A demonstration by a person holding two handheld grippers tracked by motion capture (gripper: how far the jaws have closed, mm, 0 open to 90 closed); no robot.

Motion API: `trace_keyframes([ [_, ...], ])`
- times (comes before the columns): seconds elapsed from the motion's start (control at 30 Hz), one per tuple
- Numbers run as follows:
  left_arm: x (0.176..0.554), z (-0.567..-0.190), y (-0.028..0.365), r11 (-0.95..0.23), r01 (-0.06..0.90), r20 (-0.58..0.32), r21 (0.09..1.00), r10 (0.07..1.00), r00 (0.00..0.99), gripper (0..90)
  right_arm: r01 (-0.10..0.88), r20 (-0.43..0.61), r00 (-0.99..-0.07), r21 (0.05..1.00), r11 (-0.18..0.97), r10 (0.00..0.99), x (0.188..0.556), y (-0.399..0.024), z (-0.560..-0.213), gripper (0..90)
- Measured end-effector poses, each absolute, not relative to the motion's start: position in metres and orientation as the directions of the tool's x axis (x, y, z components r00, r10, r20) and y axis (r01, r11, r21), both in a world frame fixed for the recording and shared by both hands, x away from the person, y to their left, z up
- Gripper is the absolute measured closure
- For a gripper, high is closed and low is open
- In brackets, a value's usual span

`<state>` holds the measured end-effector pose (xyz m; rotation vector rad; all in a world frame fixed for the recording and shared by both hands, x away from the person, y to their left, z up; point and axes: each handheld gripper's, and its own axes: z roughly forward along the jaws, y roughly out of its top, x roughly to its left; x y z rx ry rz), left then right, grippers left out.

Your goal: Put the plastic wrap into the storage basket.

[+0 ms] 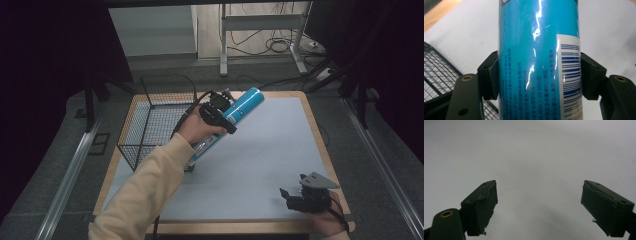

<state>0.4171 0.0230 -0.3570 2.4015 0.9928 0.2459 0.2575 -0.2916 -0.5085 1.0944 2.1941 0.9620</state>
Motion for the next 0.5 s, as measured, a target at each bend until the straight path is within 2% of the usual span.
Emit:
trace_keyframes([
  [0.5, 0.428, -0.352, 0.029, -0.592, 0.615, -0.019, 0.521, 0.712, 0.702, 31.6, 0.474, -0.118, -0.547, 0.772, 0.423, 0.829, 0.258, -0.293, -0.509, 13.8],
])
